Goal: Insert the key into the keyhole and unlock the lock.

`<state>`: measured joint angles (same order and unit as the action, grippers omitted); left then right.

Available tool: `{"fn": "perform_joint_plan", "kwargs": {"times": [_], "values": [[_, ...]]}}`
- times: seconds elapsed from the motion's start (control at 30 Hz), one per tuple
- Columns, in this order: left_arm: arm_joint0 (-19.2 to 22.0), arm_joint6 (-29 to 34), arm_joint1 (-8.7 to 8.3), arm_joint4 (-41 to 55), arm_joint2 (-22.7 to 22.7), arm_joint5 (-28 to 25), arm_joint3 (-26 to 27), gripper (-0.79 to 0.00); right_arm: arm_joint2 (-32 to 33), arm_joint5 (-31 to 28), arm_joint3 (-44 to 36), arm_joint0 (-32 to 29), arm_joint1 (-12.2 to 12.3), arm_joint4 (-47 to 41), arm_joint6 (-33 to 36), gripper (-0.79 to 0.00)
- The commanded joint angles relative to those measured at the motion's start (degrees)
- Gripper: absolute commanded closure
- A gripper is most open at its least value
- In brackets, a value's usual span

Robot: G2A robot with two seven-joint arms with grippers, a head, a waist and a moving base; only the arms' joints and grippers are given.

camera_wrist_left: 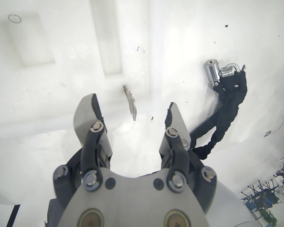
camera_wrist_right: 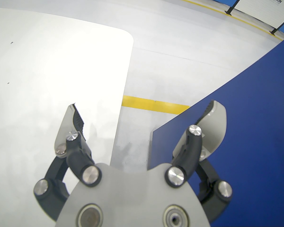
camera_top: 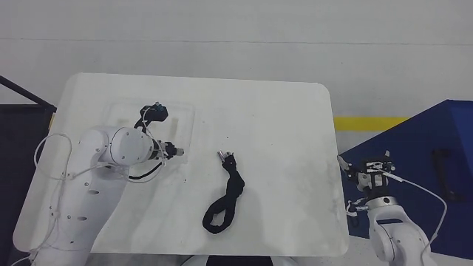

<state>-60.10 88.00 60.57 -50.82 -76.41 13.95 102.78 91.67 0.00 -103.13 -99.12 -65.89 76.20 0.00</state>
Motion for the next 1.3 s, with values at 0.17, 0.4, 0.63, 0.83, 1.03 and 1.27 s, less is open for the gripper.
{"fn": "perform_joint_plan", "kwargs": {"times": [0.17,0.4,0.63,0.83,1.03,1.27], "values": [[0.6,0.0,-0.69,1.0,0.9,-0.2,-0.5,-0.123,0.0,0.0,0.0,0.0,0.0,0.0,0.0,-0.785],[0.9,0.0,-1.32,1.3,1.2,0.3,-0.3,-0.028,0.0,0.0,0.0,0.0,0.0,0.0,0.0,-0.785],[1.3,0.0,-1.6,0.6,2.1,0.6,-0.3,-0.139,0.0,0.0,0.0,0.0,0.0,0.0,0.0,-0.785],[0.8,0.0,-1.86,0.5,1.4,1.0,0.7,-0.2,0.0,0.0,0.0,0.0,0.0,0.0,0.0,-0.785],[0.8,-0.9,-1.85,0.9,2.2,-0.1,0.1,-0.2,0.0,0.0,0.0,0.0,0.0,0.0,0.0,-0.785],[1.5,-3.0,-1.57,0.3,4.2,0.2,-1.1,-0.215,0.0,0.0,0.0,0.0,0.0,0.0,0.0,-0.785]]}}
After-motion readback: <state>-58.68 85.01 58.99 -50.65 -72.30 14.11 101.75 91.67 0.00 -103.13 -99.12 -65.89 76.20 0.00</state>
